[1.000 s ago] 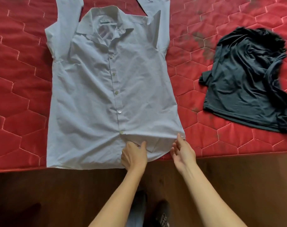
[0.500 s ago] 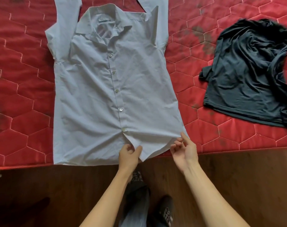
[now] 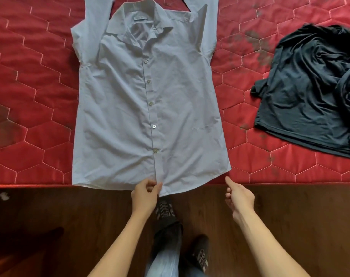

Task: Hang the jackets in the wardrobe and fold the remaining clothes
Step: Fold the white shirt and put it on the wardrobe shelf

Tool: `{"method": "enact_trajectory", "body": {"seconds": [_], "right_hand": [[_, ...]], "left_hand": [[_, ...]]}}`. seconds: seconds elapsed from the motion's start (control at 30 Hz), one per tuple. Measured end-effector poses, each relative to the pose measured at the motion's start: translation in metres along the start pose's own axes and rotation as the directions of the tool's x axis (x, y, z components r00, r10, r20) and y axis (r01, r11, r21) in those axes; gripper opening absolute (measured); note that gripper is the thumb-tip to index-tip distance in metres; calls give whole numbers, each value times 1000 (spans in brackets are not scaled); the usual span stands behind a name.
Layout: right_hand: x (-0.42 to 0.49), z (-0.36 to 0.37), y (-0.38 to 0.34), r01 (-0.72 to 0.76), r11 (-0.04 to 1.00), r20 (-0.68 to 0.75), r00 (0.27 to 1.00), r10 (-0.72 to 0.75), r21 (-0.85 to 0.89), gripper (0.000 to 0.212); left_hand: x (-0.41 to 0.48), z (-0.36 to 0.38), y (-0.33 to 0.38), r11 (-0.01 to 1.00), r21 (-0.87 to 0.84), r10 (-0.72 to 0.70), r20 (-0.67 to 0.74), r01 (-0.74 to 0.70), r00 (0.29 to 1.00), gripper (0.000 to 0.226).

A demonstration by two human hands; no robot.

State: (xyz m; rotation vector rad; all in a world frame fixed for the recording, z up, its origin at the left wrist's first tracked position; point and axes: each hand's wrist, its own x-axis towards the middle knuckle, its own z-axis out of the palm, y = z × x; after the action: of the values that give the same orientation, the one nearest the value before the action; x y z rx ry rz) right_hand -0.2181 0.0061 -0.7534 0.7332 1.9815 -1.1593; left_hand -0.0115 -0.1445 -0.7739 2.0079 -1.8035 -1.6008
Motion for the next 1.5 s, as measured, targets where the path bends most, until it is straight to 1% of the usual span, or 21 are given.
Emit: {"method": "enact_trajectory", "body": {"seconds": [0.07, 0.13, 0.2, 0.23, 0.27, 0.33, 0.4, 0.47, 0.53, 0.57, 0.63, 0.73, 0.8, 0.87, 1.0, 1.07, 1.17, 1.23, 1.37, 1.5], "right_hand": [[4, -4, 4, 122, 986, -35, 991, -127, -117, 22], [7, -2, 1, 228, 950, -72, 966, -248, -214, 25], [9, 4, -9, 304, 911, -72, 939, -336, -280, 39], [11, 8, -15, 343, 879, -47, 925, -378, -331, 48], [12, 12, -22, 377, 842, -7, 911, -411, -387, 53], [16, 19, -34, 429, 766, 89, 892, -444, -480, 47], [17, 23, -42, 446, 720, 152, 886, -437, -531, 36], [18, 22, -43, 436, 707, 161, 892, -423, -557, 28], [18, 16, -40, 425, 697, 162, 897, -412, -577, 25], [18, 11, -37, 421, 681, 166, 897, -409, -599, 25], [19, -2, -30, 398, 634, 163, 903, -397, -663, 29], [18, -16, -19, 320, 589, 132, 931, -340, -742, 35], [14, -19, -17, 265, 568, 98, 946, -308, -779, 37], [5, -13, -23, 240, 555, 69, 948, -311, -797, 36], [-13, 22, -54, 252, 494, 21, 904, -426, -832, 36], [-21, 46, -73, 323, 455, 84, 878, -471, -830, 34], [-35, 92, -100, 500, 437, 297, 841, -453, -748, 24], [-44, 128, -116, 578, 418, 398, 803, -444, -701, 18], [-54, 197, -145, 640, 391, 501, 765, -404, -662, 9], [-58, 261, -182, 680, 390, 576, 733, -362, -621, 11]], "left_hand": [[0, -5, 0, 999, 46, -2, -83, 6, 997, 23], [2, -12, 3, 994, 106, 27, -223, -3, 975, 29], [8, -23, 6, 986, 163, 89, -374, -29, 923, 21], [13, -30, 6, 982, 186, 105, -430, -26, 896, 19], [20, -39, 5, 977, 211, 109, -481, -5, 870, 24], [37, -63, -1, 965, 252, 91, -576, 71, 813, 41], [52, -93, -8, 961, 229, 19, -615, 155, 789, 52], [64, -123, -18, 954, 183, -81, -605, 237, 792, 53], [68, -150, -28, 936, 217, -104, -582, 277, 807, 44], [68, -162, -31, 936, 226, -103, -559, 271, 823, 35], [66, -176, -35, 948, 193, -132, -488, 254, 863, 22], [59, -181, -38, 946, 191, -161, -419, 260, 894, 15], [55, -180, -38, 943, 186, -183, -408, 278, 894, 12], [55, -179, -35, 944, 172, -190, -416, 282, 889, 14], [63, -185, -11, 957, 200, -108, -430, 211, 897, 20], [72, -190, 7, 962, 225, -56, -398, 157, 915, 21], [91, -201, 33, 971, 224, 1, -333, 79, 943, 18], [106, -209, 51, 980, 197, 26, -289, 33, 957, 18], [139, -221, 90, 983, 183, 75, -238, -31, 968, 17], [181, -231, 140, 981, 172, 124, -233, -84, 965, 15]]}}
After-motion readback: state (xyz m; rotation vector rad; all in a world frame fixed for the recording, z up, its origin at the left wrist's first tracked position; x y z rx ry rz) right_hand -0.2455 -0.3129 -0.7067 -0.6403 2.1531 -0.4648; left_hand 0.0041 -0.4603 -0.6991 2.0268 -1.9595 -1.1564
